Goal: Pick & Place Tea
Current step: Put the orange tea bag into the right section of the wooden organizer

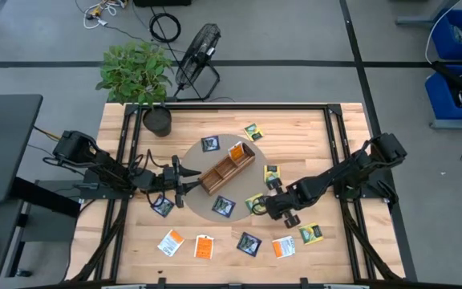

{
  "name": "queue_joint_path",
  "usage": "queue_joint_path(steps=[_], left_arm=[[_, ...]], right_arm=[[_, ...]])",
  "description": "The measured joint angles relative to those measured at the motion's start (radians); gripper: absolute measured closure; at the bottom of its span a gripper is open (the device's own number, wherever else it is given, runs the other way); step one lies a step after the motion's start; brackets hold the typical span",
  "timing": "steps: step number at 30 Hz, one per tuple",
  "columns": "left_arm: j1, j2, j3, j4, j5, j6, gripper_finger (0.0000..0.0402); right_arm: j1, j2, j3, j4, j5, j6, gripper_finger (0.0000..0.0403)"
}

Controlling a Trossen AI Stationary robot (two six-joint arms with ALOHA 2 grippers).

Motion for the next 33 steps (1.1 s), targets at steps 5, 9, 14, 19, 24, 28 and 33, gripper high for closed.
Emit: queue_joint_path(steps=[5, 9, 14, 19, 24, 28, 33], left_arm=[[0.0, 0.0, 0.0, 0.0, 0.0, -0.002, 0.0239], [0.0, 0.0, 0.0, 0.0, 0.0, -0.002, 0.0239], [0.0, 0.0, 0.0, 0.0, 0.0, -0.005, 0.0239], [0.0, 0.0, 0.0, 0.0, 0.0, -0.007, 0.0239], [0.0, 0.0, 0.0, 0.0, 0.0, -0.007, 0.0239], [0.0, 0.0, 0.0, 0.0, 0.0, -0.007, 0.0239], [0.0, 0.0, 0.0, 0.0, 0.001, -0.007, 0.0239]], right_arm=[[-0.014, -0.003, 0.0, 0.025, -0.022, 0.13, 0.0398], [-0.028, -0.003, 0.0, 0.065, -0.03, 0.296, 0.04], [-0.03, -0.002, -0.001, 0.131, -0.026, 0.482, 0.04], [-0.029, -0.014, -0.002, 0.128, -0.021, 0.498, 0.0397], [-0.029, -0.082, -0.003, 0.135, -0.024, 0.456, 0.0367], [-0.029, -0.143, -0.003, 0.152, -0.021, 0.444, 0.0325], [-0.028, -0.182, -0.001, 0.007, 0.052, 0.414, 0.0265]])
